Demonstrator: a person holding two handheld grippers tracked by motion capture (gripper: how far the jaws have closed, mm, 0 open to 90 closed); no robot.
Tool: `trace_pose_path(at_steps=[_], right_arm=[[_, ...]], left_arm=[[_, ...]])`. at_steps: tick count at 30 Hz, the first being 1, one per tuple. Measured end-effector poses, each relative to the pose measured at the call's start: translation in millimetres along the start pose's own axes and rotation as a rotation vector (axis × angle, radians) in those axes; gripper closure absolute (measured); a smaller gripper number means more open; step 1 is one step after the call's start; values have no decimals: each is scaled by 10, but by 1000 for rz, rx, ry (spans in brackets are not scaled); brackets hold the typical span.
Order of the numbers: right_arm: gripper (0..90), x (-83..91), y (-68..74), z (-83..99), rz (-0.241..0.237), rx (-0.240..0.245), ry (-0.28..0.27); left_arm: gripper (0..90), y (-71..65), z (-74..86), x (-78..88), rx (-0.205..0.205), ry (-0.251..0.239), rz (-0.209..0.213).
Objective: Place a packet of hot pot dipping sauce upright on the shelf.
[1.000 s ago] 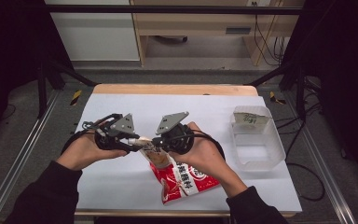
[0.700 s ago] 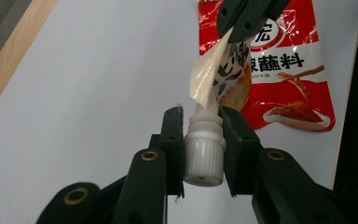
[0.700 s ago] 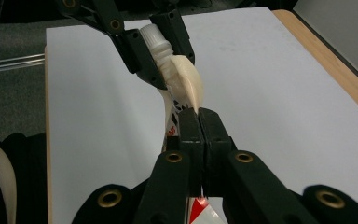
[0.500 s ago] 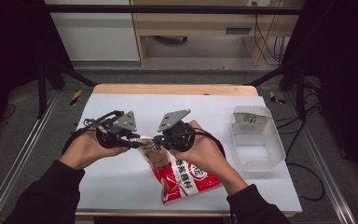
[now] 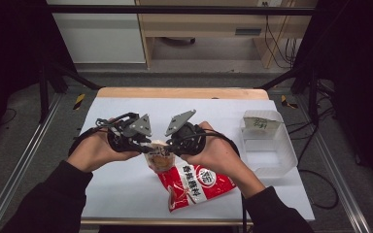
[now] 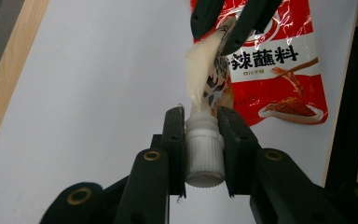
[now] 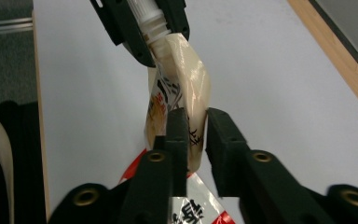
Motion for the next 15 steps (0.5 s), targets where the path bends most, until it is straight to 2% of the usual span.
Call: trace_pose_path(at_steps=[1, 2, 8, 11, 15], right_arm=[[711, 0, 0, 0, 0, 0, 0], [618, -3, -5, -7, 13, 25, 21], [436, -66, -35, -21, 44, 61, 47], [353, -115, -65, -22, 48, 60, 53], [247, -173, -93, -13, 33, 44, 68]], left_arm=[[740, 0, 0, 0, 0, 0, 0], [740, -1, -4, -7, -5, 1, 1], [740, -10, -22, 6, -11, -12, -4], [740, -25, -30, 5, -14, -23, 12], [740, -14, -22, 12, -6, -19, 8]])
Point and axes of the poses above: each handheld gripper's, and its own axes: x roughly backward along the jaws, z roughly out of its underside, y roughly to its left, the point moved 3 cm from there along -x, roughly forward along the jaws, and after that the axes turned 1 degree about -x, right-handed, at the moved point
